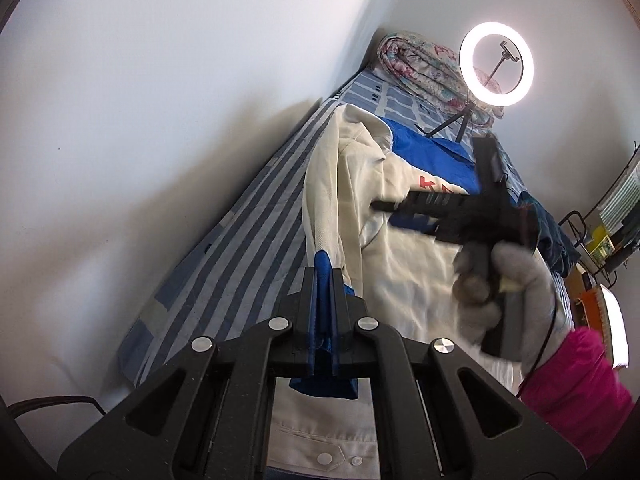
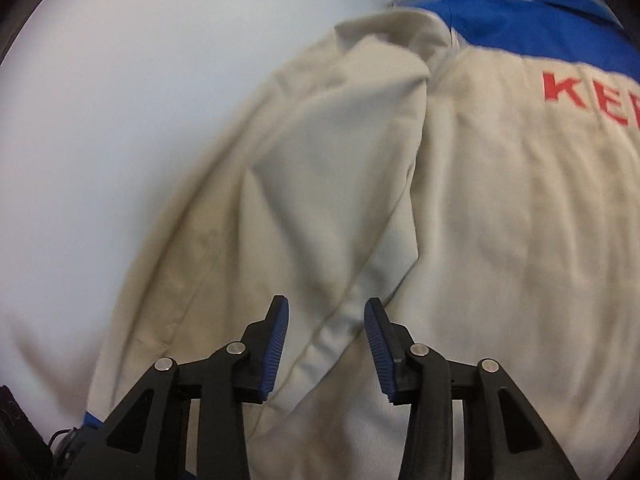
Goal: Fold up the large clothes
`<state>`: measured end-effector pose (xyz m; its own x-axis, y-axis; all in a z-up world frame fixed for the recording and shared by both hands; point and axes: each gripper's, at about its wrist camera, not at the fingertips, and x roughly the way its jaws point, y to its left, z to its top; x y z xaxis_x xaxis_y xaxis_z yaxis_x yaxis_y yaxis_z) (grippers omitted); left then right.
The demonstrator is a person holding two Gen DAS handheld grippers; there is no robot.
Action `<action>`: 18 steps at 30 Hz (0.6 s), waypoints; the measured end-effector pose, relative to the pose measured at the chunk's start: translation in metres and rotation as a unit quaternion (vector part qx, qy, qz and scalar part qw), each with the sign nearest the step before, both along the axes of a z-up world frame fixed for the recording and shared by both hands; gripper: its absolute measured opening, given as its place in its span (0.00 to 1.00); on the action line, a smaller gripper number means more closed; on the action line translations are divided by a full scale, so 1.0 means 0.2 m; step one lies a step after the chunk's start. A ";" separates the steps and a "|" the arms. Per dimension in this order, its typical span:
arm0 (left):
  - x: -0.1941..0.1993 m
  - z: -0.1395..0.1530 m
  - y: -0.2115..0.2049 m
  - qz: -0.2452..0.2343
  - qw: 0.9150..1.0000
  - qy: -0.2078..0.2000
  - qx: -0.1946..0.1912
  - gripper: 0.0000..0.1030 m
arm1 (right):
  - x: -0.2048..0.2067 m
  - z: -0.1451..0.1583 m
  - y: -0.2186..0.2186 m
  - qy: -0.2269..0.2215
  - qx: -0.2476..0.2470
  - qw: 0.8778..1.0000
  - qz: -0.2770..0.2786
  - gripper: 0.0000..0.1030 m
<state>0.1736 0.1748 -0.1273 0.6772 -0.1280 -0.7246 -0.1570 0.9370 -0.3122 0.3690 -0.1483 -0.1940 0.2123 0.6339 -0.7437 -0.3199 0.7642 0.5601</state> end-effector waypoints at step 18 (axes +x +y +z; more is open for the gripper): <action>-0.09 0.04 -0.24 -0.089 0.995 -0.019 0.045 0.02 | 0.18 0.28 0.38 -0.017 -0.053 0.998 0.009 0.03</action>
